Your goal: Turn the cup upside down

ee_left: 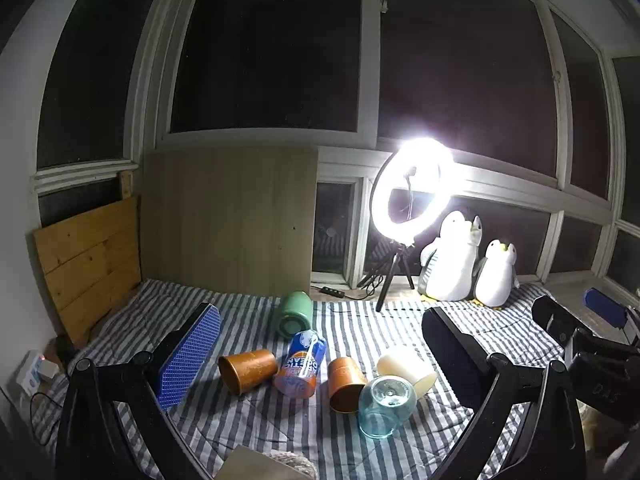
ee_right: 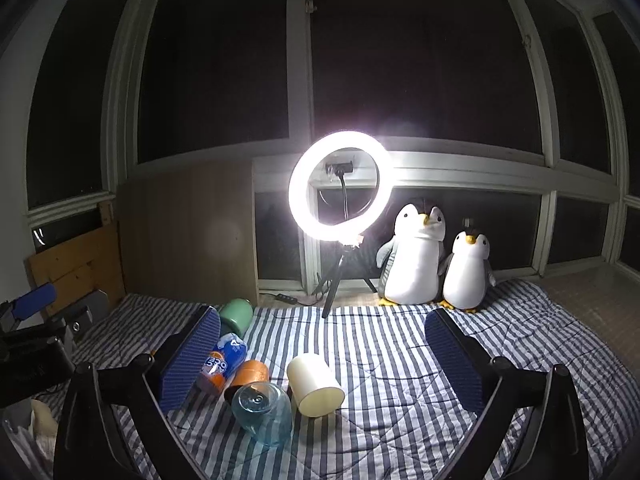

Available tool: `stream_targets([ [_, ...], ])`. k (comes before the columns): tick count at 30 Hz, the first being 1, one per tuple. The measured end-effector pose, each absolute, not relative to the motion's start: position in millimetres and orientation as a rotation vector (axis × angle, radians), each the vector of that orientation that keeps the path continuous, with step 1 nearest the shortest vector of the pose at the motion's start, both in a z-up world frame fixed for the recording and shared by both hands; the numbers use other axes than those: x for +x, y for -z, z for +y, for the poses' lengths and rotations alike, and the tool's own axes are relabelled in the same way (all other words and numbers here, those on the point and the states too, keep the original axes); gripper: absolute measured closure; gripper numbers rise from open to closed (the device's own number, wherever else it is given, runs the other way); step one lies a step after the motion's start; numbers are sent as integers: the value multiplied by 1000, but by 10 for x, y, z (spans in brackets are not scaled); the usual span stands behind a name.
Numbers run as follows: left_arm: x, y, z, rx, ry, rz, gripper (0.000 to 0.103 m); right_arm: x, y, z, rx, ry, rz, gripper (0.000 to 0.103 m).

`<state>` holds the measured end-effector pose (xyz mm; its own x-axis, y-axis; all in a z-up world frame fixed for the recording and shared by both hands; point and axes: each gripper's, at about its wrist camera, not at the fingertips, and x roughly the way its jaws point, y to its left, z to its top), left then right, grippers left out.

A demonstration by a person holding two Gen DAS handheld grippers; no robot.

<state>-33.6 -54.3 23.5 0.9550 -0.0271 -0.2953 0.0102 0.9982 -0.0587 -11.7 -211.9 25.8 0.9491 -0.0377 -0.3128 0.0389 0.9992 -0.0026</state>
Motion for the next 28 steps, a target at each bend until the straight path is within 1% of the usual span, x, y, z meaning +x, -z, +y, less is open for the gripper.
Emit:
stream_targets([
  [28, -292, -184, -470, -98, 2, 328, 1, -82, -220, -2077, 5, 26, 339, 1],
])
